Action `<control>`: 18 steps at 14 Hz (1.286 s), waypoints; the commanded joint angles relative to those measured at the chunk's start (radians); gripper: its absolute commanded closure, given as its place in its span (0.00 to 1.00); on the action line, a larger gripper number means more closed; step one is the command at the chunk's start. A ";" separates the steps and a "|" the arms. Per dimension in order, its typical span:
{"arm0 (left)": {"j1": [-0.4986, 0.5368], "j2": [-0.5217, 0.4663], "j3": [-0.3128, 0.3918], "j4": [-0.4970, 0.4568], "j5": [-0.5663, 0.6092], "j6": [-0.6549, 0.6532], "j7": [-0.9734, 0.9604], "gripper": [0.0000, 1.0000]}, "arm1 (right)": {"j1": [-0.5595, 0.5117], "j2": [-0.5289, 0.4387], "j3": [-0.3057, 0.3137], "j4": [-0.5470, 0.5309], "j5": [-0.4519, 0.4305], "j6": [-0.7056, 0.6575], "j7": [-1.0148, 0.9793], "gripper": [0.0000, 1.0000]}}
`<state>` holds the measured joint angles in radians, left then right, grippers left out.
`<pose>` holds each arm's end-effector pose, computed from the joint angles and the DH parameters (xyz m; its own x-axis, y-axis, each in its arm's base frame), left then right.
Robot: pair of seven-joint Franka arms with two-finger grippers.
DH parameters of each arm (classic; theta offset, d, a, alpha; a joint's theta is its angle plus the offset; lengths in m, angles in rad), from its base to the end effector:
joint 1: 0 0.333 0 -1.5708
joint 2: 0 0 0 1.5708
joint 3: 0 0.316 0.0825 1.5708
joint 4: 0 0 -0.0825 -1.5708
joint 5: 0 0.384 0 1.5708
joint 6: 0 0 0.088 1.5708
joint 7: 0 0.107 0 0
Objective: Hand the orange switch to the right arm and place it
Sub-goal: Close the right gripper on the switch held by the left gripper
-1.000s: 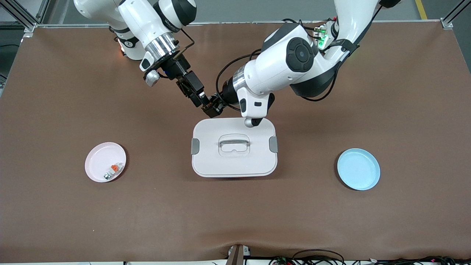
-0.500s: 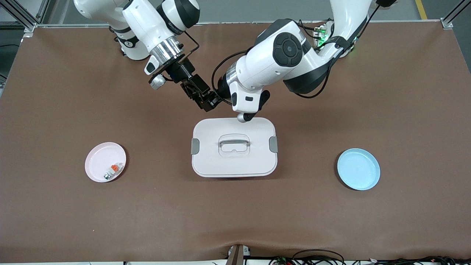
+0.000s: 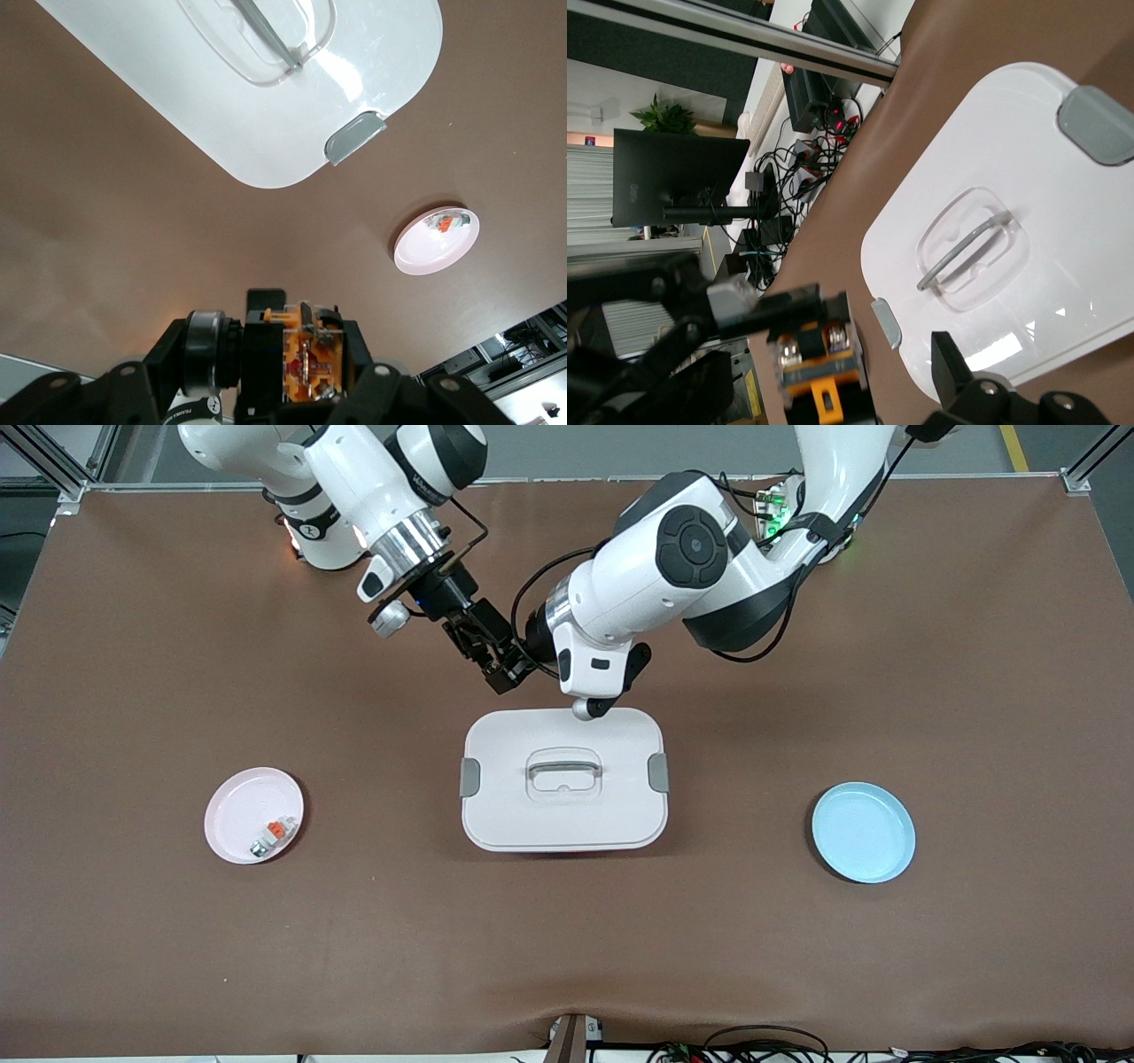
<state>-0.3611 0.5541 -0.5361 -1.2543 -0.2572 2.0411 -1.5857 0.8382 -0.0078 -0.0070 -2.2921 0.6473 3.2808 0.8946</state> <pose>0.5188 -0.5142 0.5111 0.5959 0.6246 -0.5048 0.7902 -0.5680 0.2301 0.4151 0.3637 0.4608 0.7021 -0.7081 0.0750 -0.3585 -0.4424 -0.8220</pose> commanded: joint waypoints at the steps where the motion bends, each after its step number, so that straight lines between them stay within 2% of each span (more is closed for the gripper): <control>1: -0.003 -0.006 -0.001 0.013 -0.007 -0.013 -0.003 1.00 | 0.022 -0.052 -0.008 -0.049 0.023 0.011 -0.008 0.00; 8: 0.001 -0.010 -0.001 0.013 -0.008 -0.033 -0.062 1.00 | 0.019 -0.032 -0.010 -0.044 0.021 0.010 -0.034 0.00; 10: -0.001 -0.010 -0.001 0.013 -0.008 -0.033 -0.062 1.00 | 0.018 -0.029 -0.010 -0.041 0.021 0.010 -0.048 0.22; 12: -0.001 -0.010 -0.001 0.015 -0.008 -0.033 -0.062 1.00 | 0.016 -0.029 -0.010 -0.034 0.021 0.008 -0.049 0.51; 13: -0.001 -0.010 -0.001 0.013 -0.008 -0.032 -0.062 1.00 | 0.016 -0.029 -0.010 -0.027 0.021 0.005 -0.048 0.55; 14: -0.001 -0.010 -0.001 0.013 -0.008 -0.033 -0.062 1.00 | 0.016 -0.029 -0.010 -0.026 0.021 0.005 -0.048 0.64; 15: -0.001 -0.008 -0.001 0.013 -0.008 -0.033 -0.062 1.00 | 0.016 -0.029 -0.010 -0.026 0.021 0.003 -0.048 0.96; 16: -0.001 -0.008 -0.002 0.015 -0.008 -0.032 -0.062 1.00 | 0.016 -0.029 -0.010 -0.026 0.023 0.002 -0.048 1.00; 18: -0.001 -0.008 -0.001 0.015 -0.008 -0.032 -0.060 1.00 | 0.016 -0.029 -0.010 -0.024 0.023 0.002 -0.048 1.00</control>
<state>-0.3600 0.5543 -0.5372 -1.2505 -0.2606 2.0204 -1.6304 0.8485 -0.0227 -0.0095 -2.3115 0.6463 3.2890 0.8435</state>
